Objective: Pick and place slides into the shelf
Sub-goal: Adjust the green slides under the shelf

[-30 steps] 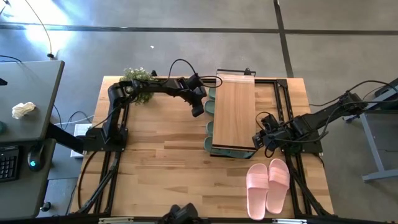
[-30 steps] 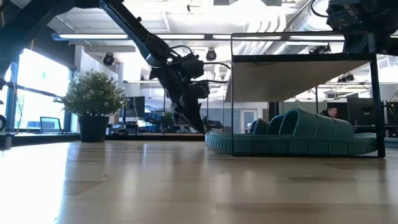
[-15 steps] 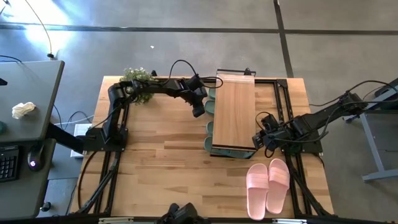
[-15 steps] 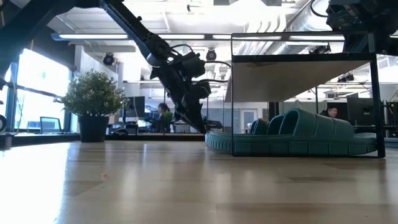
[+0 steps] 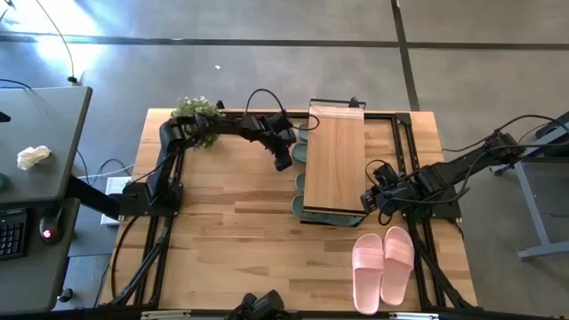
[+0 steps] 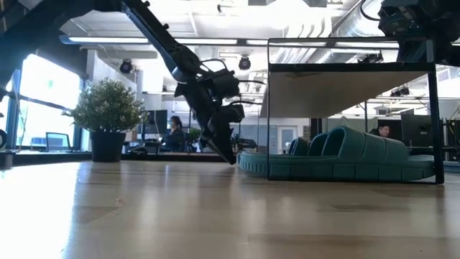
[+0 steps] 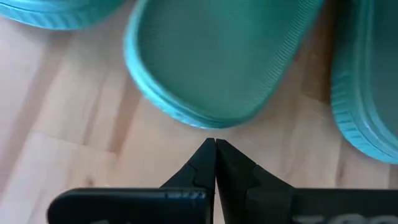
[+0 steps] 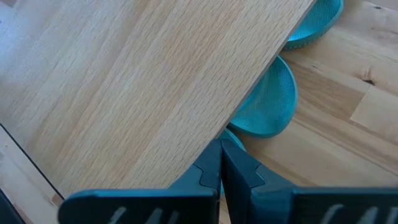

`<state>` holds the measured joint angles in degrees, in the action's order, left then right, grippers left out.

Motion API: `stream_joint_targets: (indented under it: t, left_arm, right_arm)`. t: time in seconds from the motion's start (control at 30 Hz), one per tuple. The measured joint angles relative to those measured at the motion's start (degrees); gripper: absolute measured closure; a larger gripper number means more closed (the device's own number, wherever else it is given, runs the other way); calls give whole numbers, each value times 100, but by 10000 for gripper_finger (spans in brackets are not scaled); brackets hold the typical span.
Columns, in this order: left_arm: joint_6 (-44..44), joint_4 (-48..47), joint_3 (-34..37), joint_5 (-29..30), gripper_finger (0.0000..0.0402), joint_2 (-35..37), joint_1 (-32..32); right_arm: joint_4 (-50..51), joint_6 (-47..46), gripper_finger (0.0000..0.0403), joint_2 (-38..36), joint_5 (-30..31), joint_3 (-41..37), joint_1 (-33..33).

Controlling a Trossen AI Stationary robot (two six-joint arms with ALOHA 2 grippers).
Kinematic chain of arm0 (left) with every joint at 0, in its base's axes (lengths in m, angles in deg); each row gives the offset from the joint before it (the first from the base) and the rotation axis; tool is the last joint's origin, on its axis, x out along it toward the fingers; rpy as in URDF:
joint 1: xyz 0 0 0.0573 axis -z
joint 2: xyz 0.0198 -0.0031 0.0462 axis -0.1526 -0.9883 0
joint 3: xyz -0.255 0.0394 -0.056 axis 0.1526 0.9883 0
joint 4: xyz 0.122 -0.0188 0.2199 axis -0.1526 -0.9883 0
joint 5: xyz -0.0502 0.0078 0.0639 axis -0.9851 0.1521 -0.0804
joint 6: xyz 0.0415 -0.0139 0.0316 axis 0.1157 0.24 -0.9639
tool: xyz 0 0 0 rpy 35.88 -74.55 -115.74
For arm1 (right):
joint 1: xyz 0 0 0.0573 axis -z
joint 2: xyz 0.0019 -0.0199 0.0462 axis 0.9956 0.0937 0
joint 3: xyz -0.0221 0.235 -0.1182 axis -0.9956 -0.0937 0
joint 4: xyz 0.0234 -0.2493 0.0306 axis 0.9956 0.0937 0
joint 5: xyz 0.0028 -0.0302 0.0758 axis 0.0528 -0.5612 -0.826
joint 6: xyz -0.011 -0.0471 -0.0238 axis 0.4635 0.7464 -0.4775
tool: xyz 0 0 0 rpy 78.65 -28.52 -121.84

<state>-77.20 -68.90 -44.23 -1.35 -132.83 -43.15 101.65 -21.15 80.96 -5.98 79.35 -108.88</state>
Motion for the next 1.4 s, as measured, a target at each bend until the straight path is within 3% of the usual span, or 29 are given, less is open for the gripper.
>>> stream_joint_targets:
  t: [0.77,1.0,1.27,1.4]
  left_arm:
    - [-54,21,-49,4,402,0,27]
    - [-1087,-579,-475,108,402,0,26]
    - [-2661,-1858,-1237,903,402,-179,-19]
    - [-3195,-1927,-1313,837,401,-373,-15]
  right_arm:
    - [-4,133,403,0,34,0,-2]
    - [-4,133,403,0,32,0,0]
    - [-4,147,403,0,21,0,-2]
    - [-7,146,403,-2,-3,0,-13]
